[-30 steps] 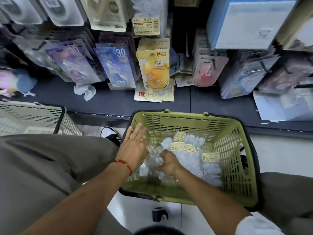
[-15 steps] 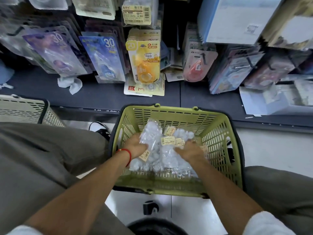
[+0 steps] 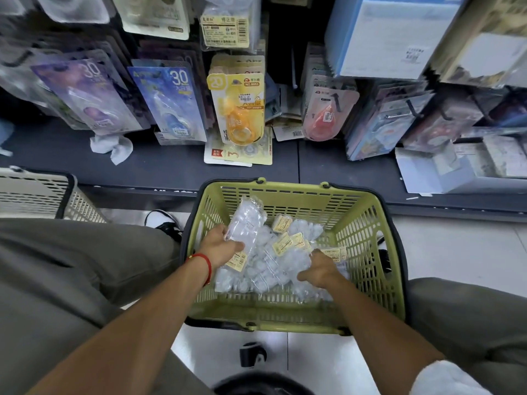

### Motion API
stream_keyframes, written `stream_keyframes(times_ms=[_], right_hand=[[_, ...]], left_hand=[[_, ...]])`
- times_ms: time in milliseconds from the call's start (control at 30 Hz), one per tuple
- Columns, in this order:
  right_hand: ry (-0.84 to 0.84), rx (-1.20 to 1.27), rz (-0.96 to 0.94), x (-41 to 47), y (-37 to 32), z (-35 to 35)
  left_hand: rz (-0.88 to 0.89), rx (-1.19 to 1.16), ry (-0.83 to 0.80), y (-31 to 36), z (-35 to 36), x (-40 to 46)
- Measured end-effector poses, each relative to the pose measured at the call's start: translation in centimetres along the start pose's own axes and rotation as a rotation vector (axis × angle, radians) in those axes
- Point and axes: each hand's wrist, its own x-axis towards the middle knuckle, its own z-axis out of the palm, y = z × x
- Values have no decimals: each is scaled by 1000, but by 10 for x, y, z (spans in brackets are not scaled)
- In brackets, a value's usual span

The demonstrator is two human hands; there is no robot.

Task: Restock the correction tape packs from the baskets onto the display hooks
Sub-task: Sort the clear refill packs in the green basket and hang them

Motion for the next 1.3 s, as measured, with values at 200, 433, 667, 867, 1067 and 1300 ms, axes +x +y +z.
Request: stream_keyframes(times_ms=[200,433,667,867,1067,1300], right_hand=[[-64,-225,-295,-31,-12,-110],[-150,-393,-626,-108,-100,-198],[409,-141,-873,-148,-140,-212],[671,86,-848,-163,-155,-214],[342,638,-784,-166,-169,-220],[422,752,-1039,-182,-191,-239]], left_hand=[[149,32,135,15,6,-6],[319,-91,52,47,9,-21],[359,-561,-339,85,9,-53],[478,-790,-213,128,-8,-88],[708,-720,-33,182,-44,-109],[920,-428,67,235,-100,-109]])
